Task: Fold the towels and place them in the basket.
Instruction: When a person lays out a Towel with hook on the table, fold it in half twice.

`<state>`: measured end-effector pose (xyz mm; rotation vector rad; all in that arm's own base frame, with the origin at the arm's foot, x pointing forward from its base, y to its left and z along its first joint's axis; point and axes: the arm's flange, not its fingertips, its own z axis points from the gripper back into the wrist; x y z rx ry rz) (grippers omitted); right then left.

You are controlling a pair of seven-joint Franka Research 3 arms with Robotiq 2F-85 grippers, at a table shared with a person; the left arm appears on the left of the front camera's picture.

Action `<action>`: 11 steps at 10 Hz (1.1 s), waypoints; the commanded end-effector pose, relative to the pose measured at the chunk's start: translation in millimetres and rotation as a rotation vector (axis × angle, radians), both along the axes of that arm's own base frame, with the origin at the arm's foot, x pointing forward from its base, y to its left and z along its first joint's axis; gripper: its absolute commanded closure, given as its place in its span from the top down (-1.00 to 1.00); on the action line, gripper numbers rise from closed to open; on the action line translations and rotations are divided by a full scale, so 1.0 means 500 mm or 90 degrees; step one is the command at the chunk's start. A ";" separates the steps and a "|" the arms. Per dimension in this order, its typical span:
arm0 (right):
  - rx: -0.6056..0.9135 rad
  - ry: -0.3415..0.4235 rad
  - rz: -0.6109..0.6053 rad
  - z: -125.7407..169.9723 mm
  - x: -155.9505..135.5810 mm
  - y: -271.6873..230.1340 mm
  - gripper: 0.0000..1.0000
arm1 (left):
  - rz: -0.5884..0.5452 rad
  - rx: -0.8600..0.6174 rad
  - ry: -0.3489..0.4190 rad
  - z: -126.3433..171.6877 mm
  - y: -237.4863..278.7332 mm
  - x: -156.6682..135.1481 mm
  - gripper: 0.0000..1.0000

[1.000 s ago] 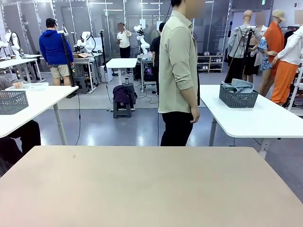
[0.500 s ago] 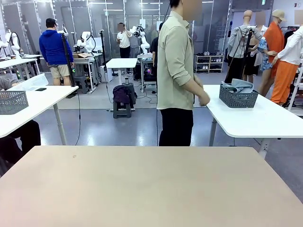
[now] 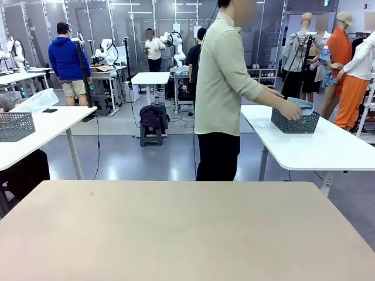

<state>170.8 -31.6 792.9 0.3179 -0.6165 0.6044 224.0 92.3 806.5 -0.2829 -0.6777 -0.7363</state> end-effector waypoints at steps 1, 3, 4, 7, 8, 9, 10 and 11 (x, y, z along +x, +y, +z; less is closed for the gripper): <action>0.000 0.001 0.008 -0.001 0.001 0.003 1.00 | -0.005 0.001 -0.004 0.001 -0.002 -0.003 1.00; 0.000 0.001 0.008 -0.001 0.001 0.003 1.00 | -0.005 0.001 -0.004 0.001 -0.002 -0.003 1.00; 0.000 0.001 0.008 -0.001 0.001 0.003 1.00 | -0.005 0.001 -0.004 0.001 -0.002 -0.003 1.00; 0.000 0.001 0.008 -0.001 0.001 0.003 1.00 | -0.005 0.001 -0.004 0.001 -0.002 -0.003 1.00; 0.000 0.001 0.008 -0.001 0.001 0.003 1.00 | -0.005 0.001 -0.004 0.001 -0.002 -0.003 1.00; 0.000 0.001 0.008 -0.001 0.001 0.003 1.00 | -0.005 0.001 -0.004 0.001 -0.002 -0.003 1.00; 0.000 0.001 0.008 -0.001 0.001 0.003 1.00 | -0.005 0.001 -0.004 0.001 -0.002 -0.003 1.00; 0.000 0.001 0.008 -0.001 0.001 0.003 1.00 | -0.005 0.001 -0.004 0.001 -0.002 -0.003 1.00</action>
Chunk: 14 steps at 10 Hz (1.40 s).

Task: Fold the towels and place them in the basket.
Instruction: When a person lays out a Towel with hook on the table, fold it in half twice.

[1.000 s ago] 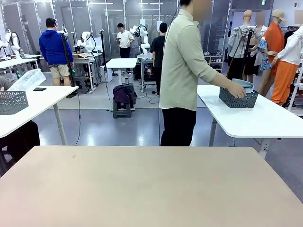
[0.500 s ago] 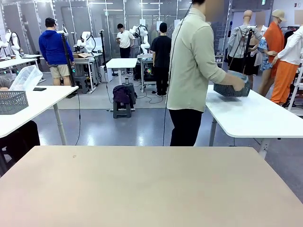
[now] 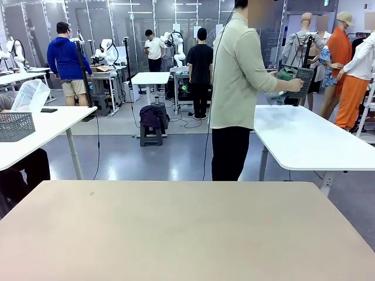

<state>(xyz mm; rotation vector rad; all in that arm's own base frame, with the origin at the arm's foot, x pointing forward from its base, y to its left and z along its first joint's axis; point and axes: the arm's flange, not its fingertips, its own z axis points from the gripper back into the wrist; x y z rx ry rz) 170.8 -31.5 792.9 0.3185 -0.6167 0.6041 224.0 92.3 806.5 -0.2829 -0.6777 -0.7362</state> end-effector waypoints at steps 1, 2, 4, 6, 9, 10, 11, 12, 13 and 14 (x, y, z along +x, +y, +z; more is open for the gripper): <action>-0.001 0.001 0.008 -0.001 0.001 0.002 1.00 | -0.005 0.001 -0.004 0.001 -0.002 -0.003 1.00; -0.001 0.001 0.008 -0.001 0.001 0.002 1.00 | -0.005 0.001 -0.004 0.001 -0.002 -0.003 1.00; -0.001 0.001 0.008 -0.001 0.001 0.002 1.00 | -0.005 0.001 -0.004 0.001 -0.002 -0.003 1.00; -0.001 0.001 0.008 -0.001 0.001 0.002 1.00 | -0.005 0.001 -0.004 0.001 -0.002 -0.003 1.00; -0.001 0.001 0.008 -0.001 0.001 0.002 1.00 | -0.005 0.001 -0.004 0.001 -0.002 -0.003 1.00; -0.001 0.001 0.008 -0.001 0.001 0.002 1.00 | -0.005 0.001 -0.004 0.001 -0.002 -0.003 1.00; -0.001 0.001 0.008 -0.001 0.001 0.002 1.00 | -0.005 0.001 -0.004 0.001 -0.002 -0.003 1.00; -0.001 0.001 0.008 -0.001 0.001 0.002 1.00 | -0.005 0.001 -0.004 0.001 -0.002 -0.003 1.00; -0.001 0.001 0.008 -0.001 0.001 0.002 1.00 | -0.005 0.001 -0.004 0.001 -0.002 -0.003 1.00; -0.001 0.001 0.008 -0.001 0.001 0.002 1.00 | -0.005 0.001 -0.004 0.001 -0.002 -0.003 1.00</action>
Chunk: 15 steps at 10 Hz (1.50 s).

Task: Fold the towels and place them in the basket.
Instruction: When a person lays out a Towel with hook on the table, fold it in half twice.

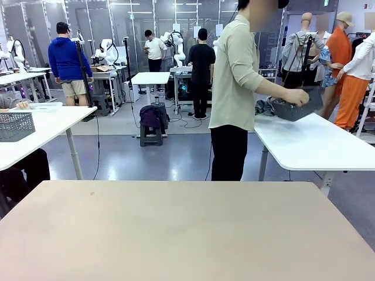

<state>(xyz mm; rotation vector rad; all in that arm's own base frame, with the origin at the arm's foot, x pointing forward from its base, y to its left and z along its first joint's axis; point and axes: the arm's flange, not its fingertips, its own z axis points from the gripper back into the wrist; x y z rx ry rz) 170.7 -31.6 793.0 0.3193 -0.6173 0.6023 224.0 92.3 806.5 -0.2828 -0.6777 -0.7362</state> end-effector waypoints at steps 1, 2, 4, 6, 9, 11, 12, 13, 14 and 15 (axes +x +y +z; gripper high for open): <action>-0.002 0.001 0.009 -0.001 0.002 0.003 1.00 | -0.005 0.001 -0.004 0.001 -0.002 -0.003 1.00; -0.002 0.001 0.009 -0.001 0.002 0.003 1.00 | -0.005 0.001 -0.004 0.001 -0.002 -0.003 1.00; -0.002 0.001 0.009 -0.001 0.002 0.003 1.00 | -0.005 0.001 -0.004 0.001 -0.002 -0.003 1.00; -0.002 0.001 0.009 -0.001 0.002 0.003 1.00 | -0.005 0.001 -0.004 0.001 -0.002 -0.003 1.00; -0.002 0.001 0.009 -0.001 0.002 0.003 1.00 | -0.005 0.001 -0.004 0.001 -0.002 -0.003 1.00; -0.002 0.001 0.009 -0.001 0.002 0.003 1.00 | -0.005 0.001 -0.004 0.001 -0.002 -0.003 1.00; -0.002 0.001 0.009 -0.001 0.002 0.003 1.00 | -0.005 0.001 -0.004 0.001 -0.002 -0.003 1.00; -0.002 0.001 0.009 -0.001 0.002 0.003 1.00 | -0.005 0.001 -0.004 0.001 -0.002 -0.003 1.00; -0.002 0.001 0.009 -0.001 0.002 0.003 1.00 | -0.005 0.001 -0.004 0.001 -0.002 -0.003 1.00; -0.002 0.001 0.009 -0.001 0.002 0.003 1.00 | -0.005 0.001 -0.004 0.001 -0.002 -0.003 1.00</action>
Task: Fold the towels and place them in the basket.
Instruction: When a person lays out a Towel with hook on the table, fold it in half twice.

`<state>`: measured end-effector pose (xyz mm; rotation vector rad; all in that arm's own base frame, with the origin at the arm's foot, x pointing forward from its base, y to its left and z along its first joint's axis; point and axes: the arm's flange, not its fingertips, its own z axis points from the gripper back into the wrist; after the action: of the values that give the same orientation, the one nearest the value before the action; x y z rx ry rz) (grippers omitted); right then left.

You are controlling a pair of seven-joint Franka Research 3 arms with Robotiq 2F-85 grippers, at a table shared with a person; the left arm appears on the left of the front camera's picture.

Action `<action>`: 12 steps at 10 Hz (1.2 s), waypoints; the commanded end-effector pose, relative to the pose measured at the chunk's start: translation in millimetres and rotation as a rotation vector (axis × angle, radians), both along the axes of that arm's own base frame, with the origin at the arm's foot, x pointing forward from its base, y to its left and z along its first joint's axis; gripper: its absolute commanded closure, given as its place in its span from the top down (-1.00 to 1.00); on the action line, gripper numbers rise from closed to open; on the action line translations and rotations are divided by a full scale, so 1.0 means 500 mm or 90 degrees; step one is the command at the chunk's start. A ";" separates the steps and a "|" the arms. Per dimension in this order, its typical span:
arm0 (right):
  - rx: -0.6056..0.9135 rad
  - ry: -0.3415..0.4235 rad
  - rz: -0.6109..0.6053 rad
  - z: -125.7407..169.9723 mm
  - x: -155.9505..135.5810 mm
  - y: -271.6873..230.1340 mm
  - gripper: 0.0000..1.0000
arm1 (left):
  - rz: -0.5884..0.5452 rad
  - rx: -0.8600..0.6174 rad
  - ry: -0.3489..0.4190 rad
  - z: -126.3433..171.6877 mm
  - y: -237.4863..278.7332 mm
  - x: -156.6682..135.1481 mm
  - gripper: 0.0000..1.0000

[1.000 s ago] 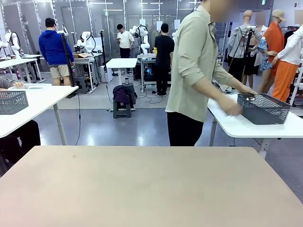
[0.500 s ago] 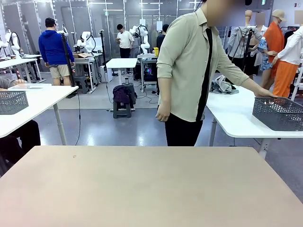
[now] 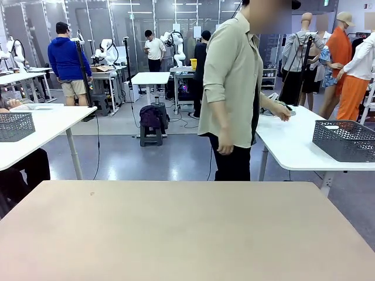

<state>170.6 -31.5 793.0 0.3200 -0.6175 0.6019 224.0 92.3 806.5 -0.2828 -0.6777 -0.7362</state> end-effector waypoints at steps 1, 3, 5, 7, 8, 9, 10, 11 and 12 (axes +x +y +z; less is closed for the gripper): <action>-0.002 0.001 0.009 -0.001 0.002 0.002 1.00 | -0.005 0.001 -0.004 0.001 -0.002 -0.003 1.00; -0.002 0.001 0.009 -0.001 0.002 0.002 1.00 | -0.005 0.001 -0.004 0.001 -0.002 -0.003 1.00; -0.002 0.001 0.009 -0.001 0.002 0.002 1.00 | -0.005 0.001 -0.004 0.001 -0.002 -0.003 1.00; -0.002 0.001 0.009 -0.001 0.002 0.002 1.00 | -0.005 0.001 -0.004 0.001 -0.002 -0.003 1.00; -0.002 0.001 0.009 -0.001 0.002 0.002 1.00 | -0.005 0.001 -0.004 0.001 -0.002 -0.003 1.00; -0.002 0.001 0.009 -0.001 0.002 0.002 1.00 | -0.005 0.001 -0.004 0.001 -0.002 -0.003 1.00; -0.002 0.001 0.009 -0.001 0.002 0.002 1.00 | -0.005 0.001 -0.004 0.001 -0.002 -0.003 1.00; -0.002 0.001 0.009 -0.001 0.002 0.002 1.00 | -0.005 0.001 -0.004 0.001 -0.002 -0.003 1.00; -0.002 0.001 0.009 -0.001 0.002 0.002 1.00 | -0.005 0.001 -0.004 0.001 -0.002 -0.003 1.00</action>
<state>170.6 -31.5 793.0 0.3202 -0.6175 0.6017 224.0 92.3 806.5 -0.2828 -0.6777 -0.7362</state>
